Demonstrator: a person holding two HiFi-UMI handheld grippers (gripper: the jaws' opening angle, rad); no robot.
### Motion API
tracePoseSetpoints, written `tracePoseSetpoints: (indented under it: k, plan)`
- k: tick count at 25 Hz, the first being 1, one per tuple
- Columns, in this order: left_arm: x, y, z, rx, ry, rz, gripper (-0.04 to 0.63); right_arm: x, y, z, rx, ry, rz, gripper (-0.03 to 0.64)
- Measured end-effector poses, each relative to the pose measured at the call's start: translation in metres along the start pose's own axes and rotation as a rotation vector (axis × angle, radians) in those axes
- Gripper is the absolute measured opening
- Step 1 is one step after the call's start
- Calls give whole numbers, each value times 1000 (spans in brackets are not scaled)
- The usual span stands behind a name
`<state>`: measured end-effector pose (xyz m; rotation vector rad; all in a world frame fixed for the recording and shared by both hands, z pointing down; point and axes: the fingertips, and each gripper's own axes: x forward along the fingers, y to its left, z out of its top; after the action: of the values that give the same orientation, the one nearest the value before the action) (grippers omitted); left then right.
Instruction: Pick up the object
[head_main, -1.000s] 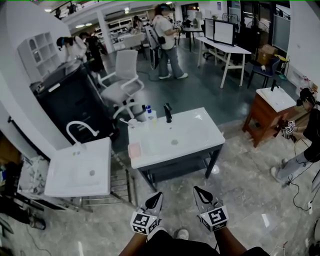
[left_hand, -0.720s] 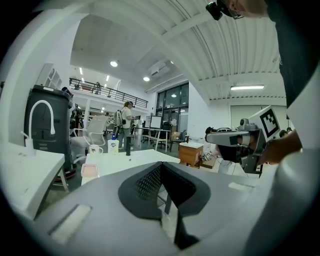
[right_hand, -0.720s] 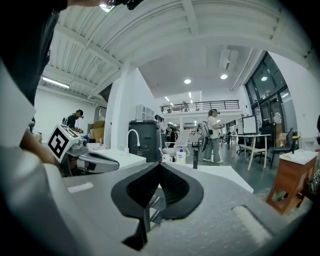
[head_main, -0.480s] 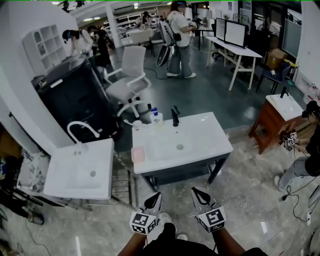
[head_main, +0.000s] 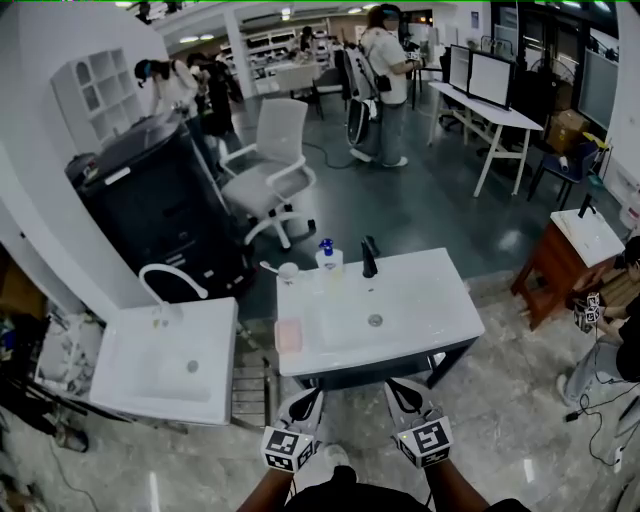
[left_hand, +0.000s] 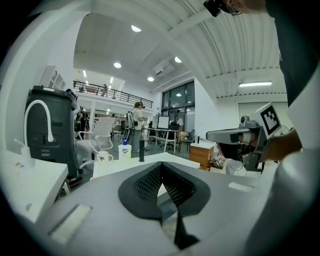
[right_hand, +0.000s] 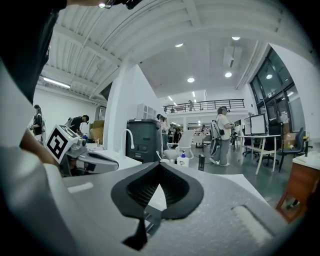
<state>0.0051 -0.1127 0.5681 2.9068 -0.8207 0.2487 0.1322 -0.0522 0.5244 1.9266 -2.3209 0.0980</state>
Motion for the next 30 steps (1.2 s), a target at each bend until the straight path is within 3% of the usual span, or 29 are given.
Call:
tracePoseSetpoints:
  k: [16, 30]
  plan:
    - [20, 107, 16, 4, 4, 86, 15, 124, 8, 29, -39, -24, 86, 3]
    - [48, 137, 18, -26, -1, 127, 15, 171, -2, 28, -50, 7, 174, 3]
